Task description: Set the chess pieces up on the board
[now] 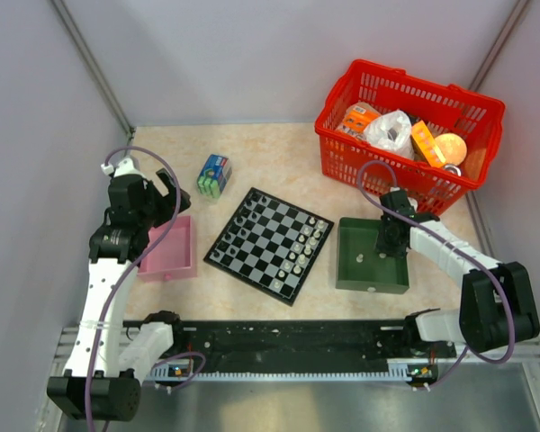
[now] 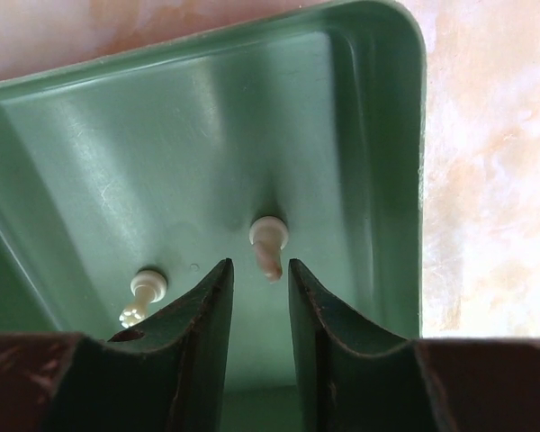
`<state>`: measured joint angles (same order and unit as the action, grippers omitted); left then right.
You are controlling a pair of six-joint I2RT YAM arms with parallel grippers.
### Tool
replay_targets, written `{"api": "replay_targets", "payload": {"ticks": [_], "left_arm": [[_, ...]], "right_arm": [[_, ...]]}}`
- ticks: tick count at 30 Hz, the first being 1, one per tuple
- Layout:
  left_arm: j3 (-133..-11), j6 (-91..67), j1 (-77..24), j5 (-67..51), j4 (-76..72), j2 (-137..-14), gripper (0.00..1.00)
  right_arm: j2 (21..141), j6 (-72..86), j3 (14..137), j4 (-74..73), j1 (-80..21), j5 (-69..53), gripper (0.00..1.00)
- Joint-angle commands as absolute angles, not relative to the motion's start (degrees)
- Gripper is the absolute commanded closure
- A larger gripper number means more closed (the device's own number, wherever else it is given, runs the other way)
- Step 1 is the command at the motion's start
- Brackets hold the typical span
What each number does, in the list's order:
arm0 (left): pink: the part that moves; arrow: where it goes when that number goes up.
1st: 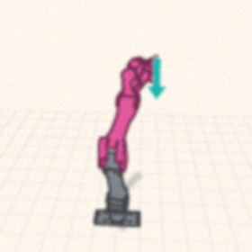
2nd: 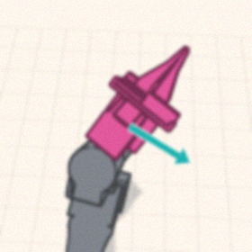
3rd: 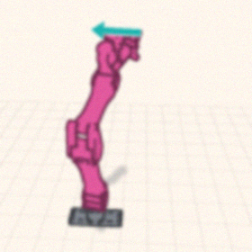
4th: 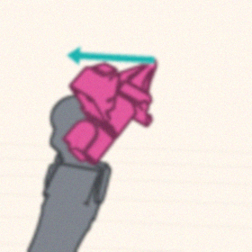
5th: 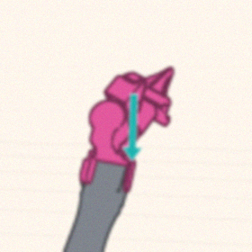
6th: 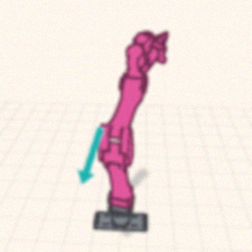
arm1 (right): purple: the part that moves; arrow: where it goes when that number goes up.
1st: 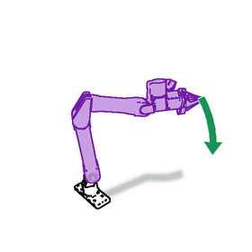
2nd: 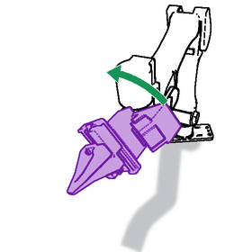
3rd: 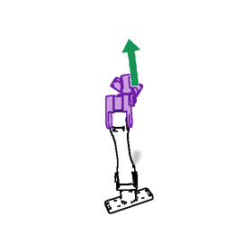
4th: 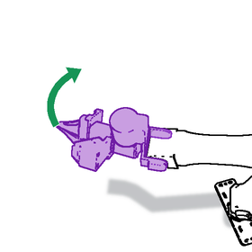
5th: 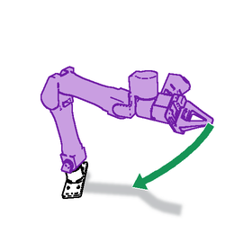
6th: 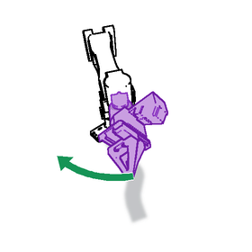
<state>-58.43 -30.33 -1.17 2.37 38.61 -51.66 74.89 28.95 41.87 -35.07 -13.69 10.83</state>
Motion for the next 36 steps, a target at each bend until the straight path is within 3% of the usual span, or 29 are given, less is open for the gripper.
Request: {"api": "replay_targets", "payload": {"ticks": [1,25,36], "left_arm": [[-58.62,-30.76,-0.88,2.29,36.39,-51.59,0.01],[-58.80,-30.85,-0.88,2.02,36.30,-51.68,0.01],[-58.45,-31.11,-0.88,1.41,36.12,-51.77,0.01]], "right_arm": [[75.32,28.30,41.40,-32.96,-13.18,11.07,0.69],[74.71,28.30,41.22,-32.61,-13.09,11.69,0.84],[71.20,27.42,43.32,-34.63,-13.10,8.79,1.00]]}}
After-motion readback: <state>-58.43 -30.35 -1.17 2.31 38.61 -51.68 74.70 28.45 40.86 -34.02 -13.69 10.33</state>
